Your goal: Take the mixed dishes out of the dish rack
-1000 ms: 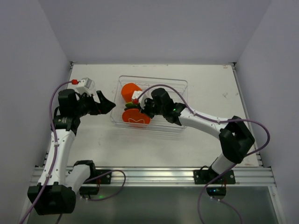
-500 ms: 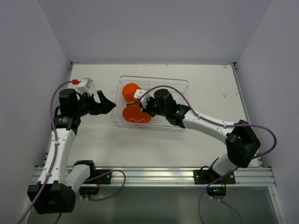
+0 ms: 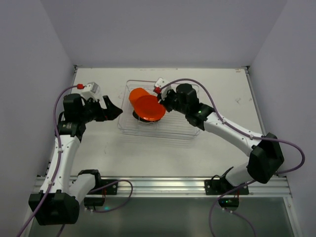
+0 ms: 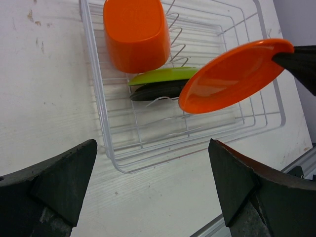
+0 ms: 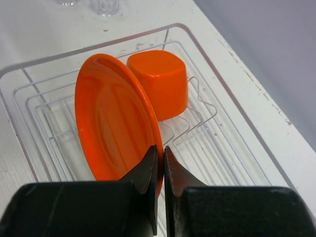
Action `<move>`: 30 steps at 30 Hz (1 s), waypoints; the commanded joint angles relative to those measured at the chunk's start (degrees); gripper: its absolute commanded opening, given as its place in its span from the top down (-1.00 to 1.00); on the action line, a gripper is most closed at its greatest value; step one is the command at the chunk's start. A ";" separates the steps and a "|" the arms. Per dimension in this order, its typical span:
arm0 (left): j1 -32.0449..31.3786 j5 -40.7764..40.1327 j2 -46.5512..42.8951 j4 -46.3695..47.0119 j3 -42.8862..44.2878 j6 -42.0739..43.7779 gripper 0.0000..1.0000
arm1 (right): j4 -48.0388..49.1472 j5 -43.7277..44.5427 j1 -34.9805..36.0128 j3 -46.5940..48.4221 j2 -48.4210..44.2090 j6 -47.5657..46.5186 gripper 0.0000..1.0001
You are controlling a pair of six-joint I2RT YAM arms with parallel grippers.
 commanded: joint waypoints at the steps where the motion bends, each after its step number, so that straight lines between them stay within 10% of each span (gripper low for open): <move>1: -0.48 0.12 0.06 2.38 1.46 -0.40 -1.00 | 1.25 -2.10 -1.87 4.52 -3.45 4.58 1.00; 30: -4.70 -1.20 1.55 3.52 2.69 -2.94 -1.00 | 9.16 -29.53 -43.17 -6.44 -9.26 54.58 1.00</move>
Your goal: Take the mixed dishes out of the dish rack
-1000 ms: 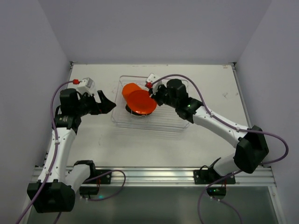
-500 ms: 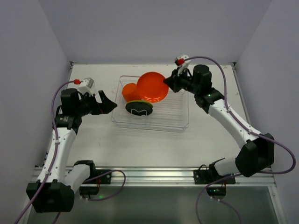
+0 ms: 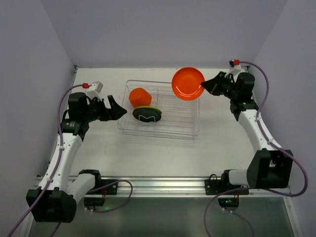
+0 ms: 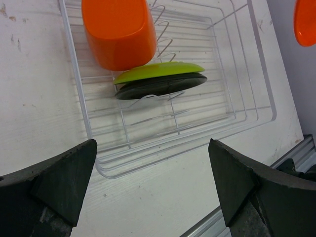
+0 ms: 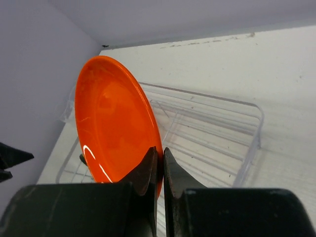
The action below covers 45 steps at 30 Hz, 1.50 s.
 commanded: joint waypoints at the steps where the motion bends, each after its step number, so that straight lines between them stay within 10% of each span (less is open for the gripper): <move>1: -0.81 -0.59 0.16 2.65 2.36 -1.04 -1.00 | 6.18 -3.06 -5.36 -2.98 -1.15 10.86 1.00; 14: -1.86 -1.03 0.68 3.17 2.19 -1.13 -1.00 | 11.98 0.80 -21.19 -15.28 2.10 23.18 1.00; 45: -2.83 -0.85 0.42 3.44 2.54 -1.66 -1.00 | 0.92 10.92 -23.83 -5.45 23.99 22.21 1.00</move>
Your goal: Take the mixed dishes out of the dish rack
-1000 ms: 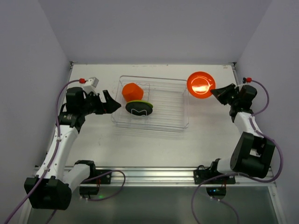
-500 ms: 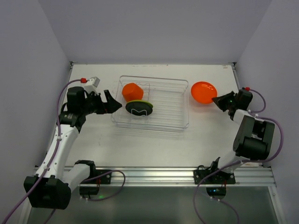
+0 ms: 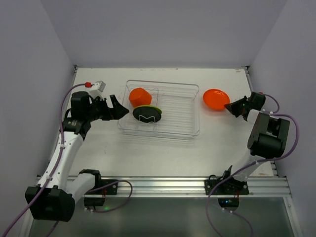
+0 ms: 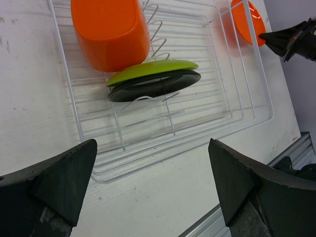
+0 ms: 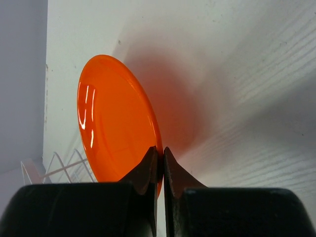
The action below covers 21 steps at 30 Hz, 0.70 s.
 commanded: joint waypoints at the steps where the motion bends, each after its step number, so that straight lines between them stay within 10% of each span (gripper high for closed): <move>1: -0.49 0.18 -0.83 2.30 2.08 -0.54 -1.00 | -2.91 0.34 -0.25 4.81 1.28 -0.87 1.00; 21: -0.49 0.62 -0.65 2.56 2.69 -0.46 -1.00 | -18.57 3.06 -0.08 15.01 4.98 -9.66 0.91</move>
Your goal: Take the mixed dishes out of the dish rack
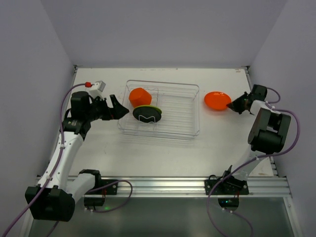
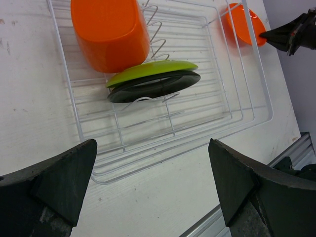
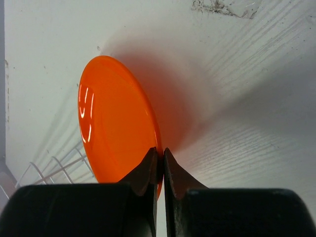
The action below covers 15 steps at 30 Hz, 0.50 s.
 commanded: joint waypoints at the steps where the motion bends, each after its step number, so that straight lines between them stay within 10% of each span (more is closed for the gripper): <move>1: -0.49 0.66 -0.65 2.17 2.70 -0.46 -1.00 | -1.03 0.31 -0.05 1.17 -0.36 -0.96 0.88; 15: -0.49 0.48 -0.21 2.17 2.96 -0.19 -1.00 | -4.72 -2.77 -0.14 4.42 1.66 -1.66 0.48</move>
